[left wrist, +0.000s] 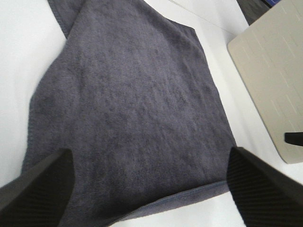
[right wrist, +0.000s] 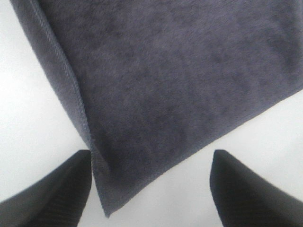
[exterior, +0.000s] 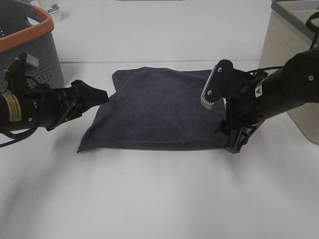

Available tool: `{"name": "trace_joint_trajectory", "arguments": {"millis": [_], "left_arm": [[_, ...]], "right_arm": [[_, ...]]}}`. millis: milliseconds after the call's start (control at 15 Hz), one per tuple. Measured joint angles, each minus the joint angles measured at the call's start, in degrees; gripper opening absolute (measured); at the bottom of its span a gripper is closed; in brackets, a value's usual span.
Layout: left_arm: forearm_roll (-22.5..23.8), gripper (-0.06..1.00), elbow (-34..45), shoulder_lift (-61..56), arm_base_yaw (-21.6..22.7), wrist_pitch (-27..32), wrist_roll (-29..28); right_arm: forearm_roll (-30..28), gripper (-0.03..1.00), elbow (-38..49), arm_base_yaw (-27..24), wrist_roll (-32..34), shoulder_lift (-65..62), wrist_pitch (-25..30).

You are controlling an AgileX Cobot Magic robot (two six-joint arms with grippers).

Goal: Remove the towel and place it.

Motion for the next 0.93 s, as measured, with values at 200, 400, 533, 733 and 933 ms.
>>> {"name": "trace_joint_trajectory", "arguments": {"millis": [200, 400, 533, 733, 933], "left_arm": [[2.98, 0.82, -4.30, -8.02, 0.00, 16.90, -0.17], [8.82, 0.82, -12.95, -11.63, 0.00, 30.60, -0.17], [11.57, 0.81, -19.19, -11.80, 0.00, 38.33, 0.06], [10.14, 0.81, -28.07, -11.80, 0.00, 48.64, 8.14], [-3.50, 0.81, -35.18, -11.80, 0.00, 58.50, 27.33]], "right_arm": [[4.35, 0.70, 0.00, 0.00, 0.86, -6.02, -2.29], [7.16, 0.70, -2.01, 0.00, 5.61, -8.65, -3.84], [7.91, 0.70, -5.79, 0.00, 10.20, -9.05, -3.90], [8.02, 0.70, -14.84, 0.00, 17.70, -9.05, 0.74], [5.39, 0.70, -24.87, 0.00, 22.86, -8.77, 11.80]]}}
